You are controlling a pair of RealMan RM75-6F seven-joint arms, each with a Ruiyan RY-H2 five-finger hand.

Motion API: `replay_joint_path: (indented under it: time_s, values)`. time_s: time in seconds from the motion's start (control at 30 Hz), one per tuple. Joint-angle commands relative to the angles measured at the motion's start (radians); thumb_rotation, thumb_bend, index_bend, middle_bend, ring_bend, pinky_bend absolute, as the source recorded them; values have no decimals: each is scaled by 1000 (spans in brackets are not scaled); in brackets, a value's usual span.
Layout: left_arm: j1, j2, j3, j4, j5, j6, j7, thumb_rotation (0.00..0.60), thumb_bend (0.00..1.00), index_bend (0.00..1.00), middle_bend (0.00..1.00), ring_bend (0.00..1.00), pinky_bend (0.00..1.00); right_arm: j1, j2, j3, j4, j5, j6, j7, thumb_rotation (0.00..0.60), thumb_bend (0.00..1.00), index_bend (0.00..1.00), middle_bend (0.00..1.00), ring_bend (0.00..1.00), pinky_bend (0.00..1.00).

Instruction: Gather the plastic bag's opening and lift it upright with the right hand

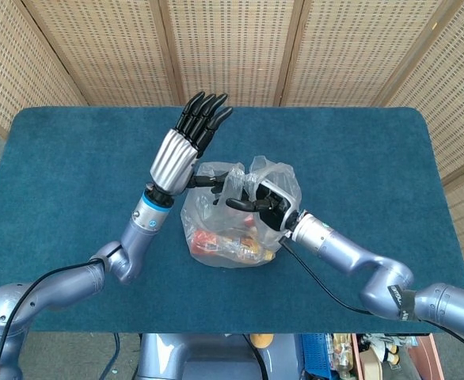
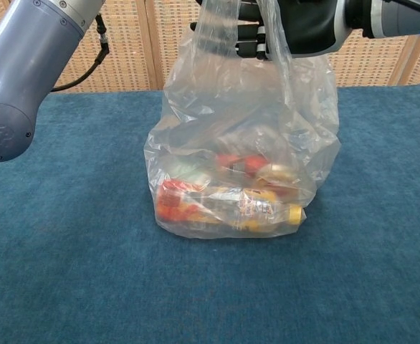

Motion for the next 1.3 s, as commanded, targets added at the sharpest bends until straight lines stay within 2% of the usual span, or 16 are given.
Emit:
replay_joint_path:
  time_s: [0.03, 0.4, 0.7, 0.97, 1.3]
  values:
    - [-1, 3, -1, -3, -1, -3, 3, 600, 151, 0, 0, 0, 0, 5, 6, -16, 7, -23, 5, 18, 600, 262, 403, 443, 248, 280]
    - [3, 22, 3, -7, -6, -21, 17, 600, 145, 0, 0, 0, 0, 25, 23, -54, 18, -63, 33, 76, 600, 300, 428, 480, 284, 306]
    - [6, 44, 15, -5, -11, -51, 35, 600, 84, 0, 0, 0, 1, 42, 38, -81, 22, -79, 57, 120, 600, 342, 451, 510, 317, 326]
    - [17, 57, 24, 5, 5, -28, 26, 600, 82, 0, 0, 0, 2, 53, 47, -103, 25, -85, 72, 144, 600, 356, 456, 522, 328, 337]
    - [61, 122, 49, 47, 18, -11, -18, 600, 82, 0, 0, 0, 8, 65, 60, -121, 29, -68, 86, 155, 600, 358, 458, 532, 343, 346]
